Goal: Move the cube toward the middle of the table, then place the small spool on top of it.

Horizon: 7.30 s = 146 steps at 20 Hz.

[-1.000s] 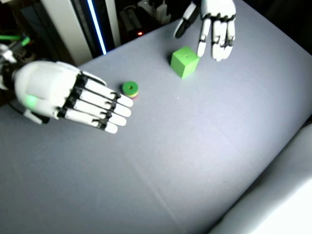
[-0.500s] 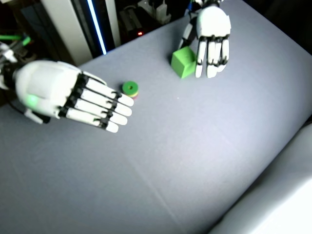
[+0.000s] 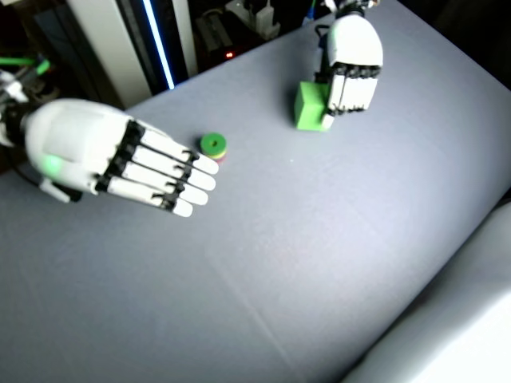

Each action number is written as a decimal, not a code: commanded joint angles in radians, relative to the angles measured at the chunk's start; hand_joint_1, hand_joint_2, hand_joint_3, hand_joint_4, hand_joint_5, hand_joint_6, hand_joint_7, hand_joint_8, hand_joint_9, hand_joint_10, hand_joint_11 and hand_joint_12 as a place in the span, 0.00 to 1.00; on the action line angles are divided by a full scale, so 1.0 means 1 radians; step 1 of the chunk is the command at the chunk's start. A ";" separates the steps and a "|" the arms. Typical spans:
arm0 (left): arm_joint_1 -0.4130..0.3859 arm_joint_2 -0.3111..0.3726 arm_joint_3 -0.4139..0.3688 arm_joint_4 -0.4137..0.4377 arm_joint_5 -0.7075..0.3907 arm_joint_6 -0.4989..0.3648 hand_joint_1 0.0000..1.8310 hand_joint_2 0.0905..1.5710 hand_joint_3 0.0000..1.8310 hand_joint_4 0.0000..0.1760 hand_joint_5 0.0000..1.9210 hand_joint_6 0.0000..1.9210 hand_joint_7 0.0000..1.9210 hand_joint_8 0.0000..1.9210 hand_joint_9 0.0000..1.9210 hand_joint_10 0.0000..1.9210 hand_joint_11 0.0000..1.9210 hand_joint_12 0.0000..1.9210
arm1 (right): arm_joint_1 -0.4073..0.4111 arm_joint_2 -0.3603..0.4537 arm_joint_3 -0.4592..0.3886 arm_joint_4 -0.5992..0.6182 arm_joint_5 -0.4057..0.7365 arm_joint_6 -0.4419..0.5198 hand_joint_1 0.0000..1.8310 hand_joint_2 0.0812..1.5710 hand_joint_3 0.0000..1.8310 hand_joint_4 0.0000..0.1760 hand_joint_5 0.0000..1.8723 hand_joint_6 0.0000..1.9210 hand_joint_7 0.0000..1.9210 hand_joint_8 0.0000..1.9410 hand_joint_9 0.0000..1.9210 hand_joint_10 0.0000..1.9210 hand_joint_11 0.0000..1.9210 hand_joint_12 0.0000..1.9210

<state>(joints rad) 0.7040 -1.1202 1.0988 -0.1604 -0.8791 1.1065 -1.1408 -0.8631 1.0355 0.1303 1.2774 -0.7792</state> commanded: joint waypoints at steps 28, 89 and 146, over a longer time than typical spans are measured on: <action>-0.047 -0.030 0.073 0.083 -0.058 -0.142 0.57 0.56 0.00 0.48 0.14 0.00 0.14 0.00 0.19 0.00 0.07 0.49 | 0.079 -0.023 0.009 -0.139 0.088 0.027 0.41 0.83 0.00 0.00 0.27 0.00 0.28 0.00 0.27 0.01 0.13 0.34; 0.286 0.226 -0.134 -0.109 -0.401 -0.141 0.48 0.63 0.00 0.68 0.16 0.00 0.13 0.00 0.11 0.00 0.00 0.31 | 0.468 -0.164 0.158 -0.491 -0.374 0.105 0.69 0.68 0.00 0.00 0.53 0.41 0.55 0.55 0.50 0.54 0.39 0.79; 0.420 0.269 -0.187 -0.209 -0.605 -0.194 0.53 0.59 0.00 0.65 0.13 0.00 0.11 0.00 0.14 0.00 0.00 0.42 | 0.585 -0.145 0.136 -0.369 -0.258 0.000 0.36 0.51 0.00 1.00 0.00 0.00 0.00 0.00 0.00 0.00 0.00 0.01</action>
<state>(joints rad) 1.1351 -0.8566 0.9051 -0.3820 -1.3502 0.9089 -0.5869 -0.9951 1.1614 -0.2272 0.9073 -0.7856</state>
